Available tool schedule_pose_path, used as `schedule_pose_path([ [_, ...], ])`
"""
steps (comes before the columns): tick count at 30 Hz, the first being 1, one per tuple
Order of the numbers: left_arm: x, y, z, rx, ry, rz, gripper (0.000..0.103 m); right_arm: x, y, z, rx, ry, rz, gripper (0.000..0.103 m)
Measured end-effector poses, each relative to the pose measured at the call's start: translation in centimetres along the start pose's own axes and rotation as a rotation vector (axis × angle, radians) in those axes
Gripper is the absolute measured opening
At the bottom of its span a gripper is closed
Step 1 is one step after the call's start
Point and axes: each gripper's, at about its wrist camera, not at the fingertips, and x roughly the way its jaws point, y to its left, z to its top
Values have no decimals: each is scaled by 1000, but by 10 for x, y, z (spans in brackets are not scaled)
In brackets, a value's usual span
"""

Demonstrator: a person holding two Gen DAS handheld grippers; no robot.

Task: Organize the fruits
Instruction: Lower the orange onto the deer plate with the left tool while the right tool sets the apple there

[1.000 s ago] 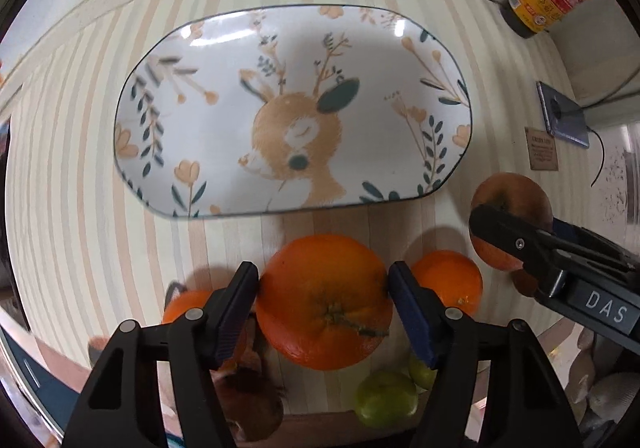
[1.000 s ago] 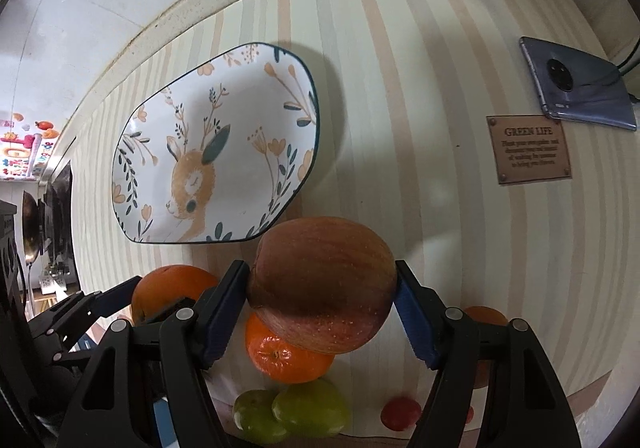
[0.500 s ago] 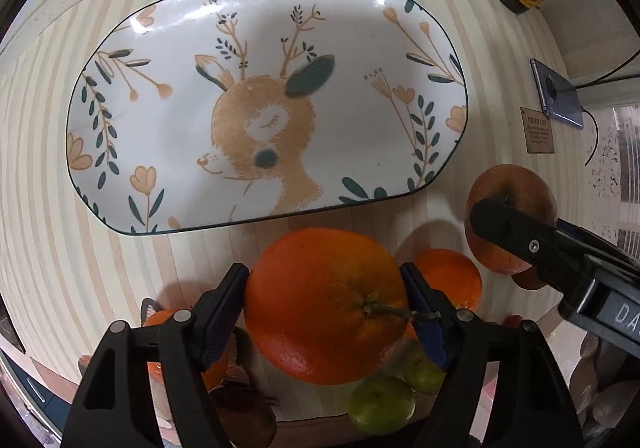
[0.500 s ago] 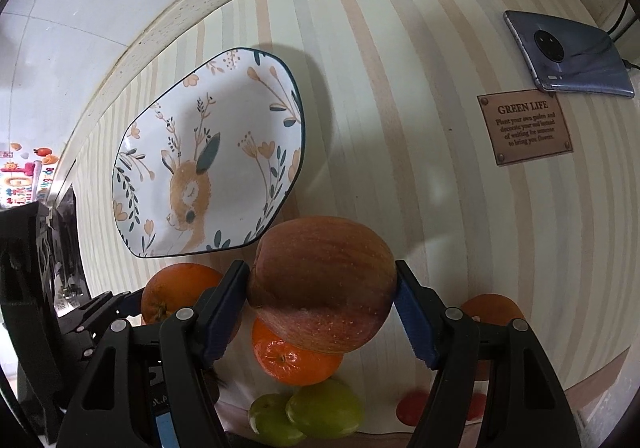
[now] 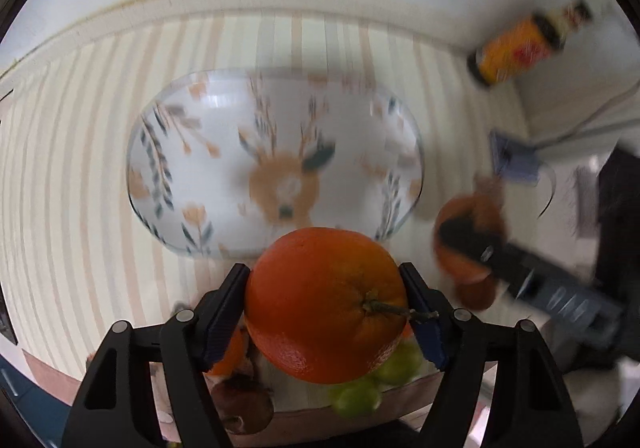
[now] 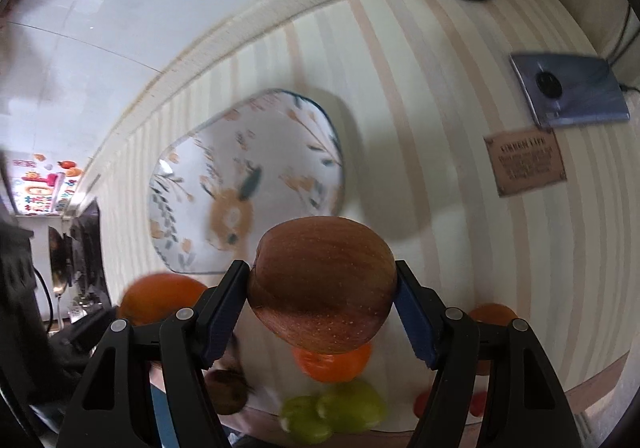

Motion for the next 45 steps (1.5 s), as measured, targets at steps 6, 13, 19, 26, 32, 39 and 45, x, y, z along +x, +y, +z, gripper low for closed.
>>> schedule_pose_path([
  [6, 15, 25, 63, -108, -22, 14, 73, 13, 31, 30, -54, -5, 6, 74],
  [13, 70, 40, 102, -173, 109, 0, 73, 57, 57, 66, -94, 33, -11, 74],
  [19, 91, 36, 111, -159, 176, 3, 74, 75, 63, 82, -118, 69, -12, 75],
  [26, 95, 22, 115, -94, 185, 55, 79, 79, 63, 88, -115, 84, -16, 97],
  [32, 67, 14, 112, -50, 91, 95, 91, 61, 65, 86, -138, 70, -133, 97],
  [39, 21, 20, 81, -22, -26, 191, 91, 32, 68, 60, -176, 13, -235, 97],
  [45, -13, 35, 38, -35, -97, 212, 91, 0, 77, 27, -199, -60, -284, 99],
])
